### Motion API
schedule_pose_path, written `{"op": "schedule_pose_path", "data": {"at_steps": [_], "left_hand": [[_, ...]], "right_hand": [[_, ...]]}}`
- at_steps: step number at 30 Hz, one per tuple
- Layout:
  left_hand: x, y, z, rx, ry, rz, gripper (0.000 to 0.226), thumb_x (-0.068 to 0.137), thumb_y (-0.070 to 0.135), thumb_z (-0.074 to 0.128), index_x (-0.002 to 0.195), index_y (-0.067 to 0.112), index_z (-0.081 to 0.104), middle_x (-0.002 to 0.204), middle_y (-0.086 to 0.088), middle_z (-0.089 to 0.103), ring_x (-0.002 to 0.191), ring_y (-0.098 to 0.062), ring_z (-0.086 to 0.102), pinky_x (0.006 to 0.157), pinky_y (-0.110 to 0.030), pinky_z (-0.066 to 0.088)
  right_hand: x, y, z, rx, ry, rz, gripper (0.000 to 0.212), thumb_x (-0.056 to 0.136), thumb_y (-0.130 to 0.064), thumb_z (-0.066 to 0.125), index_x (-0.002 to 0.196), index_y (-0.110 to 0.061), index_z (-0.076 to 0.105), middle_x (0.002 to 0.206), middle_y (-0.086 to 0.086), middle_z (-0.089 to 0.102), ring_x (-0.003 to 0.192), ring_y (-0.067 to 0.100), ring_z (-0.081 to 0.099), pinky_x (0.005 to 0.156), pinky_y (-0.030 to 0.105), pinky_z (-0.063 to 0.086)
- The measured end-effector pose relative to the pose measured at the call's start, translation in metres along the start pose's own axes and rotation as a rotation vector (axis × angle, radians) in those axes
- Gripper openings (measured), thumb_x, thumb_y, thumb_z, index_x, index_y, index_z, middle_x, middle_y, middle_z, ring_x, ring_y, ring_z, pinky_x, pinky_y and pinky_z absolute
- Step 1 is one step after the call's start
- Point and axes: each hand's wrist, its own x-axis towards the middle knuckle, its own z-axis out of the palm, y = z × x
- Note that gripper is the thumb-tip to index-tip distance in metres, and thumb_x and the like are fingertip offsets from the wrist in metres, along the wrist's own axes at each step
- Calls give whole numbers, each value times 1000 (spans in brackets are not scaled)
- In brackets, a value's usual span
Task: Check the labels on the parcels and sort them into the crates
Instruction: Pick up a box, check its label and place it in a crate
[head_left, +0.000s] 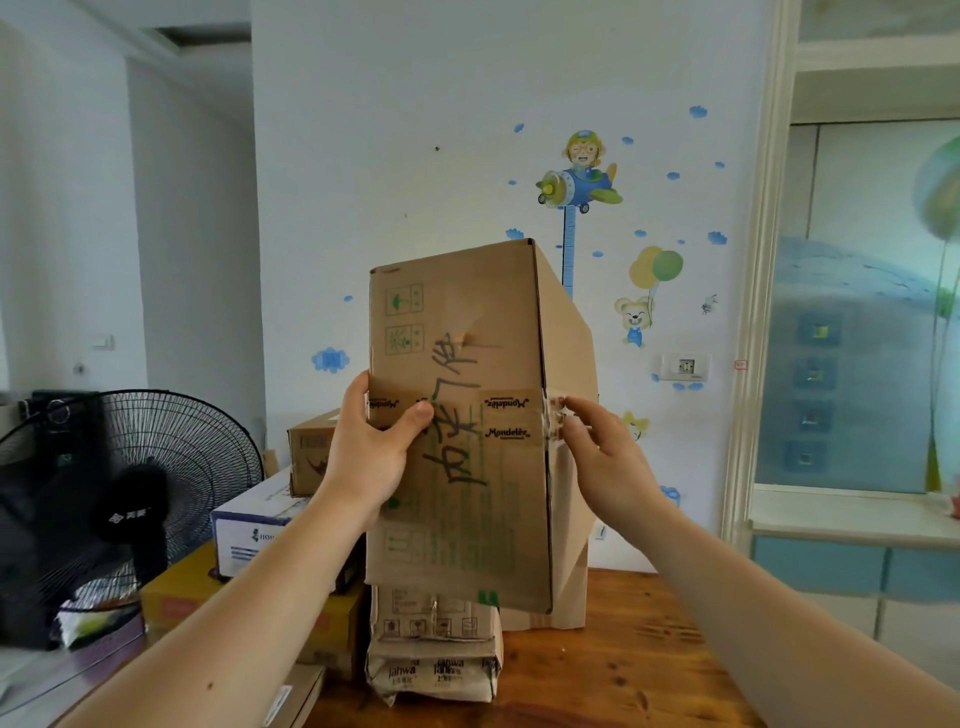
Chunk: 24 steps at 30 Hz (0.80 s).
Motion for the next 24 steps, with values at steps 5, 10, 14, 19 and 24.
{"op": "schedule_pose_path", "data": {"at_steps": [5, 10, 14, 19, 24], "left_hand": [[6, 2, -10, -29, -34, -15, 47, 88, 29, 70, 129, 27, 48, 116, 0, 68, 103, -21, 68, 86, -44, 56], [7, 6, -22, -24, -62, -23, 48, 86, 35, 72, 128, 29, 48, 110, -1, 70, 100, -24, 69, 86, -44, 56], [11, 6, -33, -10, -76, -20, 34, 89, 30, 69, 118, 27, 52, 104, -5, 71, 90, -22, 71, 79, -42, 58], [12, 11, -37, -19, -87, -13, 15, 98, 10, 53, 92, 23, 50, 64, 8, 68, 56, -6, 65, 49, -19, 51], [15, 10, -48, -37, -99, -43, 10, 100, 14, 52, 103, 21, 46, 76, -1, 71, 61, -10, 67, 53, -22, 53]], "right_hand": [[13, 13, 2, 2, -45, 48, 43, 101, -49, 40, 141, -35, 43, 139, -4, 49, 129, 17, 44, 110, 44, 37], [23, 18, 0, 0, -35, 85, 44, 100, -48, 41, 141, -31, 40, 141, 0, 49, 129, 20, 44, 107, 40, 36], [28, 23, -3, -32, -18, 107, 46, 100, -49, 41, 142, -29, 40, 142, 1, 47, 128, 21, 44, 110, 45, 35], [33, 33, -10, -64, -6, 142, 43, 101, -47, 38, 139, -27, 42, 141, 3, 45, 128, 24, 44, 109, 44, 34], [36, 47, -17, -108, 13, 200, 45, 102, -47, 35, 139, -23, 41, 142, 6, 43, 128, 28, 43, 109, 47, 34]]}}
